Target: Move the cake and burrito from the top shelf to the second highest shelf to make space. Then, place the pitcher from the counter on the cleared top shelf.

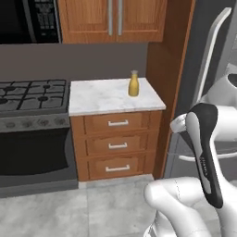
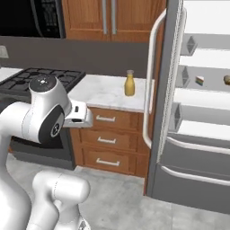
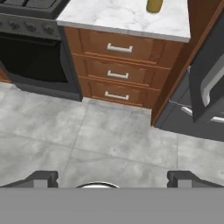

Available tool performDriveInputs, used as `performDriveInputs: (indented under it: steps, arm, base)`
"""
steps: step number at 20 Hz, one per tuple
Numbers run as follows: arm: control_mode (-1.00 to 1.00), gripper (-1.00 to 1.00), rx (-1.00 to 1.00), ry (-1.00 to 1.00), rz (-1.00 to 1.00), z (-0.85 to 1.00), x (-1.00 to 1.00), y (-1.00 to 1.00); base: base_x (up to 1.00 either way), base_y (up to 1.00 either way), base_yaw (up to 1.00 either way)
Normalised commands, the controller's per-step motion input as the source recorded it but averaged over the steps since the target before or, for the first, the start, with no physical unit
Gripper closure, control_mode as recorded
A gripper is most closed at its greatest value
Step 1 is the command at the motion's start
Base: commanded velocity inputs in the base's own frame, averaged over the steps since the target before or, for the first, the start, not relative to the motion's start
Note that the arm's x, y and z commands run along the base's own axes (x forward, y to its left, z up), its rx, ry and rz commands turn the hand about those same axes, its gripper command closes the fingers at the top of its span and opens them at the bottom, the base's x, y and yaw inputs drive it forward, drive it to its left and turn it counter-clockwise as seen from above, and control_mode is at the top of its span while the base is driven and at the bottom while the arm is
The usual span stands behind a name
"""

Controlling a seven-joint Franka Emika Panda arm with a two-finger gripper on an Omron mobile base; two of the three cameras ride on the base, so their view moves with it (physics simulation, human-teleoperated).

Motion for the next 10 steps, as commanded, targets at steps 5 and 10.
performDriveInputs:
  steps: [5, 10]
  arm:
    - [1.00, -1.00, 0.00, 0.00, 0.00, 0.00, 0.00, 0.00]
    - [1.00, -1.00, 0.00, 0.00, 0.00, 0.00, 0.00, 0.00]
  base:
    - [0.56, 0.18, -0.37]
    - [0.59, 0.34, -0.29]
